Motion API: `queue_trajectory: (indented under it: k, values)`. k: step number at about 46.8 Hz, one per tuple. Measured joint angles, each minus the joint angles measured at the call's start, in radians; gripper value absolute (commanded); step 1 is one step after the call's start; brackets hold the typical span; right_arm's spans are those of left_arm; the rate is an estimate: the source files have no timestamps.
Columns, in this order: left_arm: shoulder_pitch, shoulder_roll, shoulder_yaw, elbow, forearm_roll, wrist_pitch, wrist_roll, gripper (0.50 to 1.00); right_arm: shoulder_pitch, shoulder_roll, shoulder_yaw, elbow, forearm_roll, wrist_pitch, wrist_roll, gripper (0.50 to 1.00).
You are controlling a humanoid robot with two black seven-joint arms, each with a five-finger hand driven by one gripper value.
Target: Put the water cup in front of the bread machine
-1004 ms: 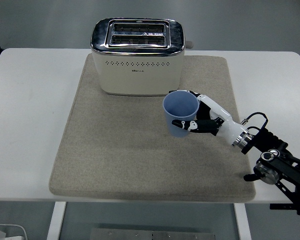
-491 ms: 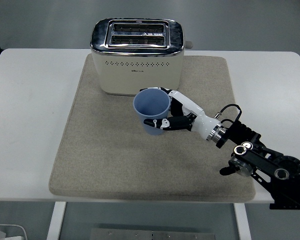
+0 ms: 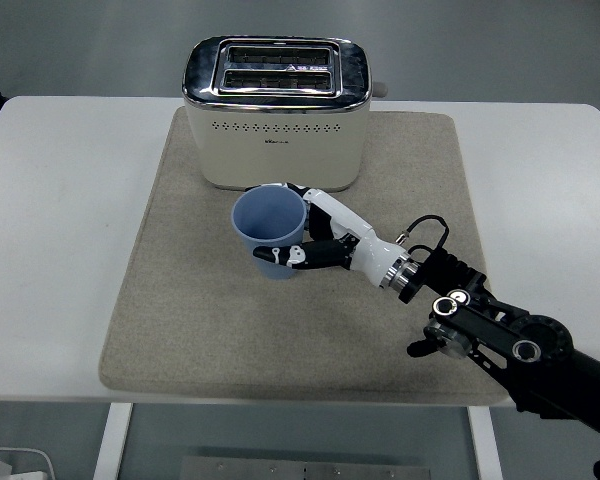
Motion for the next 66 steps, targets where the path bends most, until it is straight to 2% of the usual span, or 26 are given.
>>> queue_trajectory:
  k: [23,45,66]
  values:
    - [0.0,0.0,0.0,0.0,0.0,0.0,0.0,1.0,0.013,0.076,-0.008,-0.051,-0.002,-0.004,-0.002,0.674]
    - [0.0,0.0,0.0,0.0,0.0,0.0,0.0,1.0,0.017,0.079,-0.022,-0.084,-0.002,-0.004,0.0,0.678]
    - [0.0,0.0,0.001,0.0,0.0,0.0,0.0,1.0,0.018,0.083,-0.03,-0.091,-0.002,-0.034,0.0,0.693]
